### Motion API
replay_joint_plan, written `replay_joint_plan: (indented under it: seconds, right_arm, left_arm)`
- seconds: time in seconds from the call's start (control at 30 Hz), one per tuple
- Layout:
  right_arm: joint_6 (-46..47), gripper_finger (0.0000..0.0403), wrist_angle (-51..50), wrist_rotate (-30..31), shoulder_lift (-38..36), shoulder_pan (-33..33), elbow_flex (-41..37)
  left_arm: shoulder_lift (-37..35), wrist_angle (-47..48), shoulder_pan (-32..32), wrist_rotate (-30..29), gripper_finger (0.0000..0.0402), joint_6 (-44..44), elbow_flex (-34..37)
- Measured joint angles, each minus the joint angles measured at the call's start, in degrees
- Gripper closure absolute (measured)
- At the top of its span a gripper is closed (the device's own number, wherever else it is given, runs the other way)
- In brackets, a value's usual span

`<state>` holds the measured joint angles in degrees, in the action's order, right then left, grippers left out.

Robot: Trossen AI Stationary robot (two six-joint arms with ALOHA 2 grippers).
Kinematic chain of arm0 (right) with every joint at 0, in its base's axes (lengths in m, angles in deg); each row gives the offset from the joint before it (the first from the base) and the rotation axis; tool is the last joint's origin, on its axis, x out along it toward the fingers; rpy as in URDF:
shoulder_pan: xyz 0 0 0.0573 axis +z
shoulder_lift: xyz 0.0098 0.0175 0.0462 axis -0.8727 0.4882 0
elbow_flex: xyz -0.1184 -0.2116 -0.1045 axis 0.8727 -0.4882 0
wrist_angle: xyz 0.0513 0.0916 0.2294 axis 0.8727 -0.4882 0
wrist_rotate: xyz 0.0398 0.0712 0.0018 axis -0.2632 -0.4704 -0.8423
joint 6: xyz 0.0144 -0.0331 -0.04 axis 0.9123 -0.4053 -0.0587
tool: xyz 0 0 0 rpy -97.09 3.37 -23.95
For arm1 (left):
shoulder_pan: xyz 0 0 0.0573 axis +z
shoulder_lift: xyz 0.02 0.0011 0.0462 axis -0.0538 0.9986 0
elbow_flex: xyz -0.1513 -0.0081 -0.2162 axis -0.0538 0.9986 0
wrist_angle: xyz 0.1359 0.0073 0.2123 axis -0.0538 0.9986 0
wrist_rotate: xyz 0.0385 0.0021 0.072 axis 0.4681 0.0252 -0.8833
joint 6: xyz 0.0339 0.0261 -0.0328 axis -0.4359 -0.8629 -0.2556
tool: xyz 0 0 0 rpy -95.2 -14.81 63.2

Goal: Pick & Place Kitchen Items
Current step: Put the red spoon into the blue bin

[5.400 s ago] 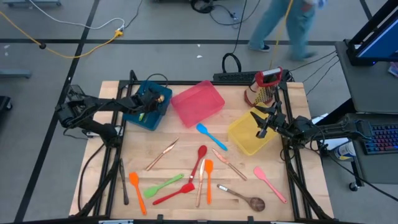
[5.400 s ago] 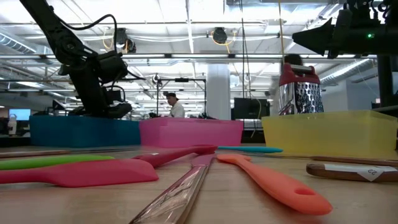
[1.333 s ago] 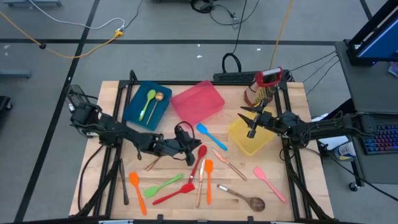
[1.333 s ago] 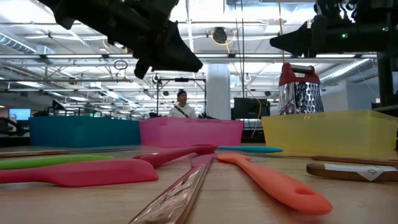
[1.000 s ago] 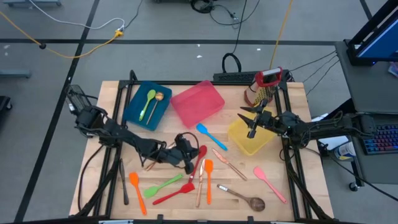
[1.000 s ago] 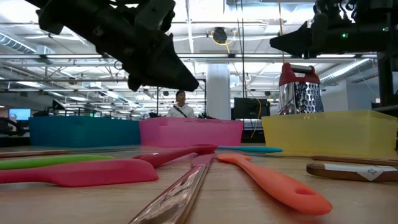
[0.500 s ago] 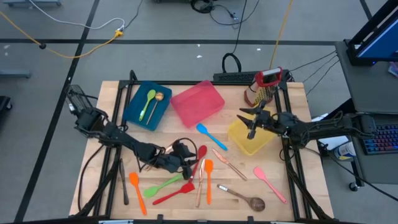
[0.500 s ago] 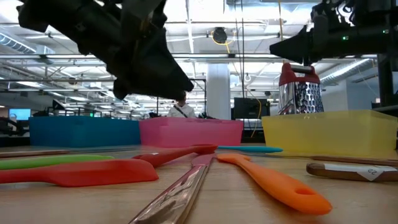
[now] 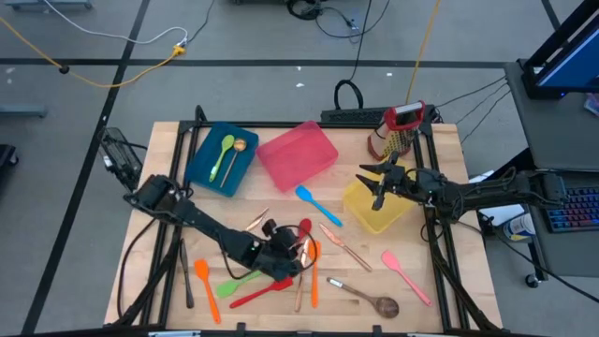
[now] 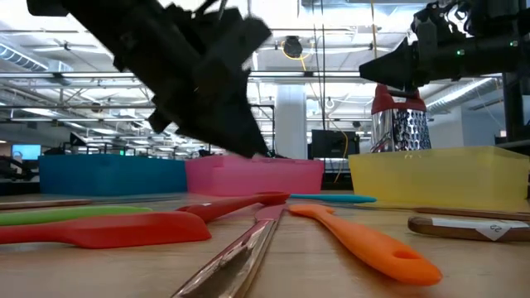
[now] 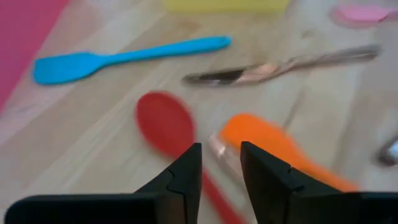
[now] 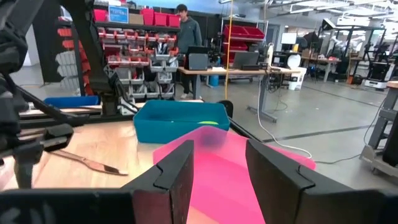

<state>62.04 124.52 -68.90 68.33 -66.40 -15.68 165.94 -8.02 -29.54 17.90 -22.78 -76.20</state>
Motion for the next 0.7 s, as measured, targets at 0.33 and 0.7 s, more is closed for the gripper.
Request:
replay_joint_plan:
  seconds: [0.33,0.7]
  right_arm:
    - [0.0,0.0261,-1.1,0.0,0.0,0.0,0.0]
    - [0.0,0.0261,-1.5,0.0,0.0,0.0,0.0]
  left_arm:
    - [3.9,2.5,0.3,2.0,0.0291,8.2,-1.2]
    - [7.5,1.7,1.0,3.6,0.0291,9.6,-1.3]
